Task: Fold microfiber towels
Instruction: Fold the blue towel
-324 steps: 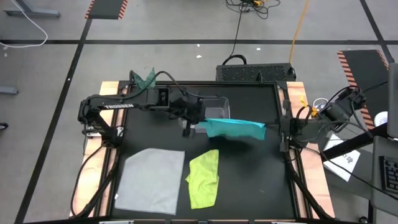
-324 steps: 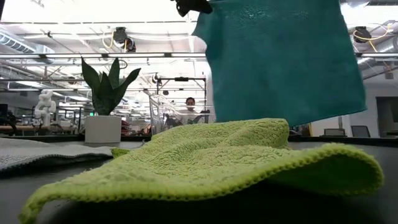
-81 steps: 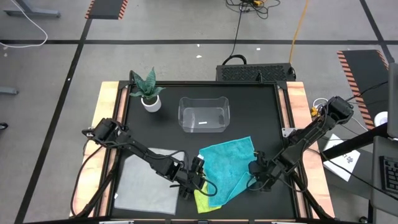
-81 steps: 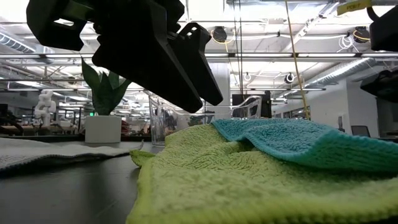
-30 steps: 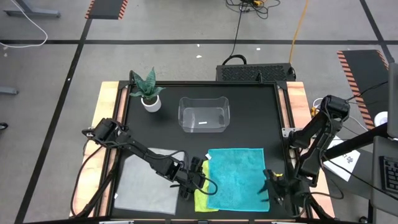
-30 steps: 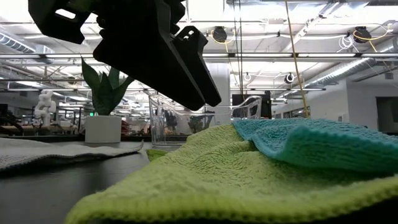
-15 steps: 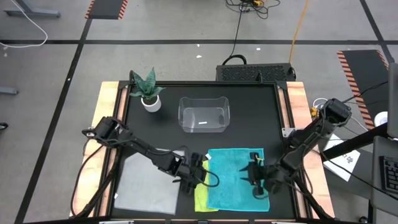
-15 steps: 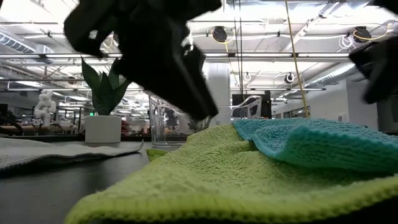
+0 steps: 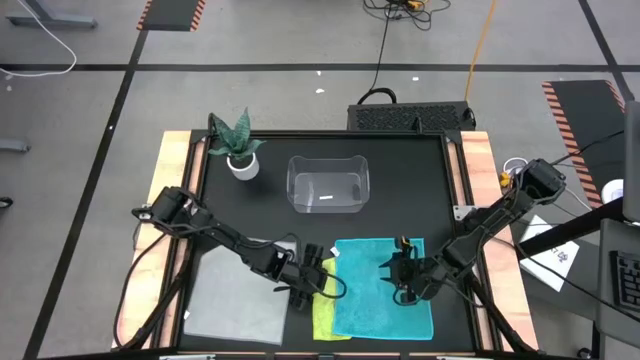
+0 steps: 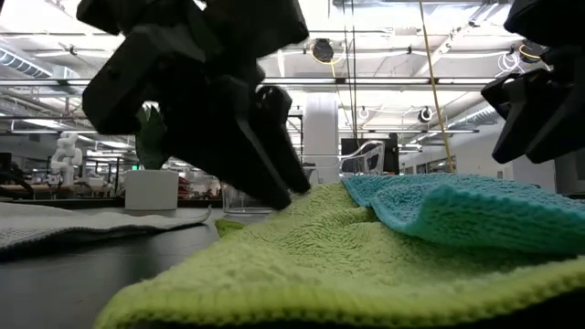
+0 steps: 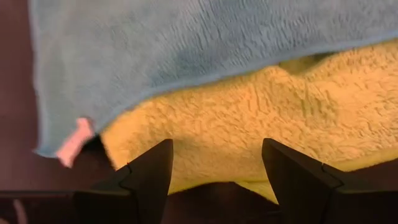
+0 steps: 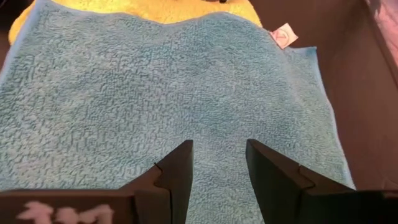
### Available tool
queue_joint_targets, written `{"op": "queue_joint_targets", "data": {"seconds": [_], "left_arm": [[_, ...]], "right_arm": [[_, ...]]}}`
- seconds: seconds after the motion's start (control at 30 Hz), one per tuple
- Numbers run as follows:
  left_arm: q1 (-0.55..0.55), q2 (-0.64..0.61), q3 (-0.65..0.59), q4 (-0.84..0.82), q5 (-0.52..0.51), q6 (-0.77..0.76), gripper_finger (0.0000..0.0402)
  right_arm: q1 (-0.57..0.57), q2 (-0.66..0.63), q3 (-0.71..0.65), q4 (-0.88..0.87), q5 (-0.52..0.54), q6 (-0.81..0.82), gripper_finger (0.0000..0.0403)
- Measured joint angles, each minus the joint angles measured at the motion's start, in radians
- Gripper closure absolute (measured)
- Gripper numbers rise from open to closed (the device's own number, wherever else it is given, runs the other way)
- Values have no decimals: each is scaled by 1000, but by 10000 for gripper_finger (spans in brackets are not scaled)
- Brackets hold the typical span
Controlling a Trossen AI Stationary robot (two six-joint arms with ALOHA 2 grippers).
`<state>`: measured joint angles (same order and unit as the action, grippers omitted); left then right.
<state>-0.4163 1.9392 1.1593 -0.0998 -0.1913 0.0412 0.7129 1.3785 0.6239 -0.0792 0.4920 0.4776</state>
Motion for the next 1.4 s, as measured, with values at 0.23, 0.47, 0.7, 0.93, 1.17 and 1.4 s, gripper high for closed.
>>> {"op": "queue_joint_targets", "data": {"seconds": [0.23,0.47,0.7,0.93,1.17,1.4], "left_arm": [[-58,-38,2,11,-10,25,151],[-159,-39,2,139,-80,87,151],[-202,-16,12,188,-174,194,151],[-232,123,120,163,-163,342,151],[-245,174,216,110,-239,315,151],[-239,200,277,63,-209,287,151]], "right_arm": [[-22,0,0,-7,0,-11,264],[-43,-1,-30,1,0,-9,264],[-65,-1,-69,0,0,36,264],[-65,-1,-69,21,0,32,264],[-64,-1,-71,27,0,28,264],[-65,-1,-105,52,0,30,264]]}}
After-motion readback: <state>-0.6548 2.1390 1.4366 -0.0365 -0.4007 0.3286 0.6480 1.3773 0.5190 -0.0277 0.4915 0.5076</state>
